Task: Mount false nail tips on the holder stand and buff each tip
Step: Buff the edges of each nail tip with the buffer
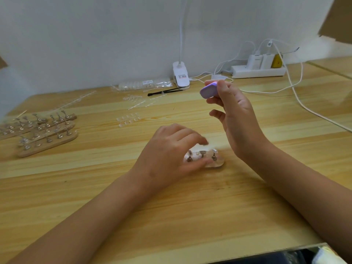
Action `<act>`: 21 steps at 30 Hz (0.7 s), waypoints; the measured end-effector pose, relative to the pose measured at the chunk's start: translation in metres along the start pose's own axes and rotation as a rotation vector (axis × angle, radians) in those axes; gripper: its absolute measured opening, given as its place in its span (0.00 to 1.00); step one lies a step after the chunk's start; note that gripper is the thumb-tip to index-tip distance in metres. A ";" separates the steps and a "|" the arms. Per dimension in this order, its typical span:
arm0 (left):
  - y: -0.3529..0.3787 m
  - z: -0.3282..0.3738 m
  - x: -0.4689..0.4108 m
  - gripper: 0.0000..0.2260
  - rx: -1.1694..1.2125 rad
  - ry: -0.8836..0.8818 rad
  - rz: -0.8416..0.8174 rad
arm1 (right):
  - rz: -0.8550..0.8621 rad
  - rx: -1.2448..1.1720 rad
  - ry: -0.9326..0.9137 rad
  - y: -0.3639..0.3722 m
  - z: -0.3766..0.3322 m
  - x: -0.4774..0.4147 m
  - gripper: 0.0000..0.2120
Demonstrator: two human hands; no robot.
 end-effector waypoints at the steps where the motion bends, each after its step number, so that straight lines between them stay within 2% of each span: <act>1: 0.001 0.001 0.000 0.20 -0.003 -0.012 -0.002 | 0.001 -0.004 0.003 0.000 0.000 0.000 0.10; 4: 0.005 0.007 -0.002 0.23 -0.028 -0.031 -0.024 | 0.001 -0.009 0.010 0.001 0.000 0.000 0.11; 7: 0.010 0.013 -0.004 0.19 -0.099 -0.008 -0.017 | -0.006 -0.002 0.011 0.002 0.001 0.000 0.11; 14: 0.015 0.017 -0.004 0.09 -0.335 0.236 0.172 | 0.024 0.006 0.035 -0.001 0.002 -0.002 0.11; 17: 0.012 0.018 -0.005 0.08 -0.418 0.337 0.244 | 0.051 -0.060 0.083 -0.004 0.003 -0.004 0.13; 19: 0.010 0.021 -0.006 0.08 -0.334 0.337 0.295 | 0.070 -0.154 0.156 -0.007 0.004 -0.006 0.12; 21: 0.007 0.021 -0.005 0.06 -0.062 0.203 0.330 | 0.082 -0.241 0.252 -0.009 0.006 -0.009 0.12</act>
Point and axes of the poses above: each hand's wrist, its own x-axis away from the middle knuckle, its own y-axis out of the palm, z = x × y, the point moved 2 cm from there along -x, towards the middle knuckle, and after that the axes turned 5 degrees about z, right-handed, at the moved point
